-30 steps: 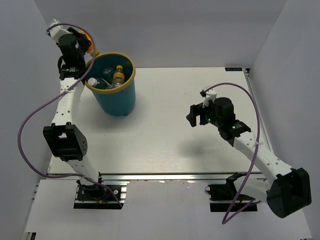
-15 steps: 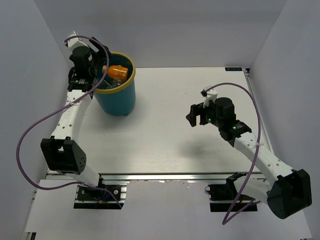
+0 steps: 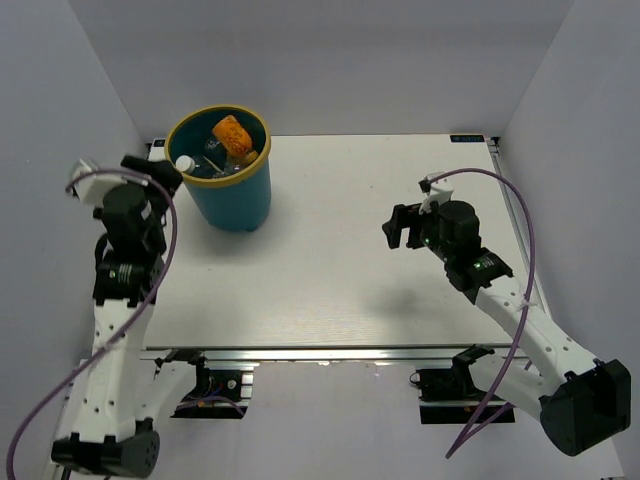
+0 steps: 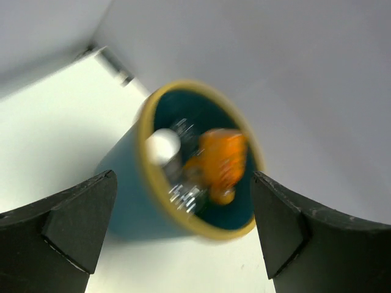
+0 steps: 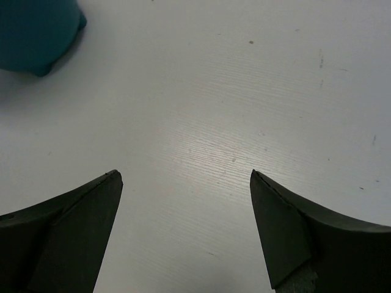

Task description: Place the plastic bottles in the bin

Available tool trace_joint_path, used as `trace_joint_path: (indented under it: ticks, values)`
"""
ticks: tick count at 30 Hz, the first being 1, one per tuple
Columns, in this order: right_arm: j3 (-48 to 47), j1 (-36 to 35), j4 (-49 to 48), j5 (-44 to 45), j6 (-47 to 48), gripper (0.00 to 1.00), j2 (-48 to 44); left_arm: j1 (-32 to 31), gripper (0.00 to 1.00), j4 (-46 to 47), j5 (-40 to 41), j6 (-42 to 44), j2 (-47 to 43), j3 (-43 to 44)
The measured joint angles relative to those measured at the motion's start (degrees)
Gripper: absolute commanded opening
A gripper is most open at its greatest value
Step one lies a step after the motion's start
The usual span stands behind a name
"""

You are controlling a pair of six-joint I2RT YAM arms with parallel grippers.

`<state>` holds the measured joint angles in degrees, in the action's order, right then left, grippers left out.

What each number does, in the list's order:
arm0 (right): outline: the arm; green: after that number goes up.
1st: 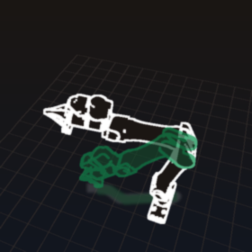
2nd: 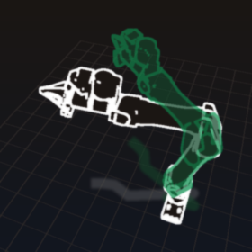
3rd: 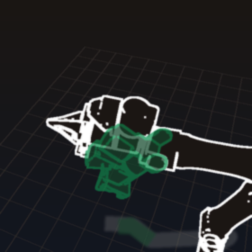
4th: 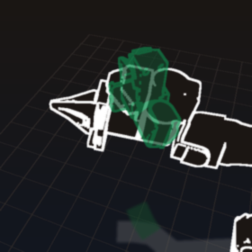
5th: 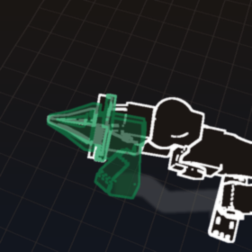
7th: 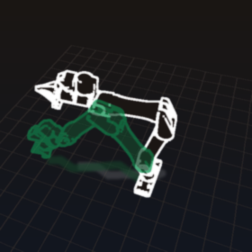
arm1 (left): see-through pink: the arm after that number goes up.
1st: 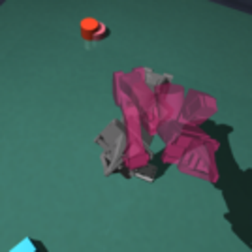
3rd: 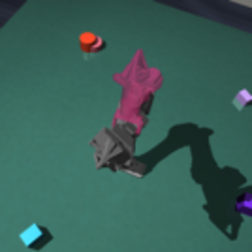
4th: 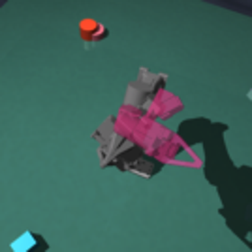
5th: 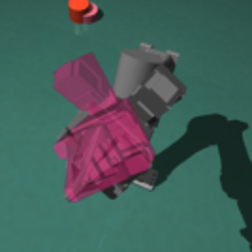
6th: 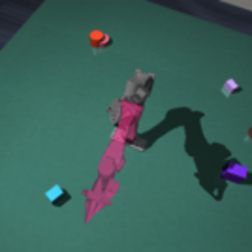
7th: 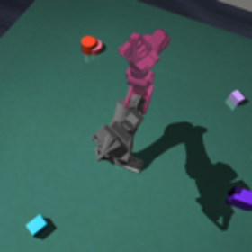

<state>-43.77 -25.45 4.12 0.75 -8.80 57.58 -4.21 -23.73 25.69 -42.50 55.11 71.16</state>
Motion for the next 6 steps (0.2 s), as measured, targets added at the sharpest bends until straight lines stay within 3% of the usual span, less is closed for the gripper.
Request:
trace_joint_path:
  ticks: [3,6]
  values:
    - [1.1,0.0,-0.5,3.4,-1.2,0.89,-1.0,0.2,0.98,-4.0,0.6,-5.5,-8.9,-11.1]
    - [2.3,0.0,-1.4,5.4,-2.2,0.9,-1.5,0.2,0.98,-8.9,0.5,-8.5,-11.3,-18.2]
